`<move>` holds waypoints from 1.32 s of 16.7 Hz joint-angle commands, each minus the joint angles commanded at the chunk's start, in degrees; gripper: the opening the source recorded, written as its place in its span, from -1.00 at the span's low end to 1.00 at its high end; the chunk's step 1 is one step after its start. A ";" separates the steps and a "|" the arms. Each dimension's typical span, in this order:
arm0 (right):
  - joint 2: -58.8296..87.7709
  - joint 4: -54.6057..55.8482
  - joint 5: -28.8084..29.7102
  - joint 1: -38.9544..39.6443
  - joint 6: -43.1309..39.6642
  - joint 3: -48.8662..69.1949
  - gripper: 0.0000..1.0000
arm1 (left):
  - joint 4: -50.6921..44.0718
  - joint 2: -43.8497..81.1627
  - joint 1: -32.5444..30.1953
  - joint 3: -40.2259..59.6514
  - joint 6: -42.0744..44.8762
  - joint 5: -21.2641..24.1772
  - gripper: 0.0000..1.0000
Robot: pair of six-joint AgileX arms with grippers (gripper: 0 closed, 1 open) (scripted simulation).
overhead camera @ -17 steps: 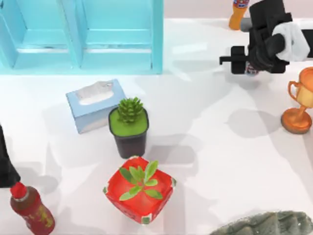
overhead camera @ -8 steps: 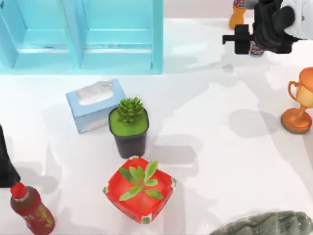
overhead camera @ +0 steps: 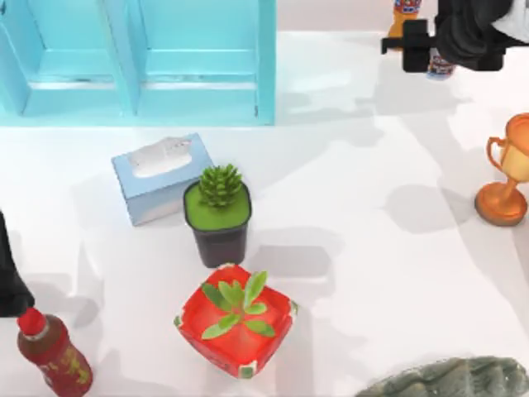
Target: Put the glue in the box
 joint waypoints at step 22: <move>-42.06 -14.35 -24.01 -45.33 -38.25 -39.14 -1.00 | 0.00 0.00 0.00 0.00 0.00 0.00 1.00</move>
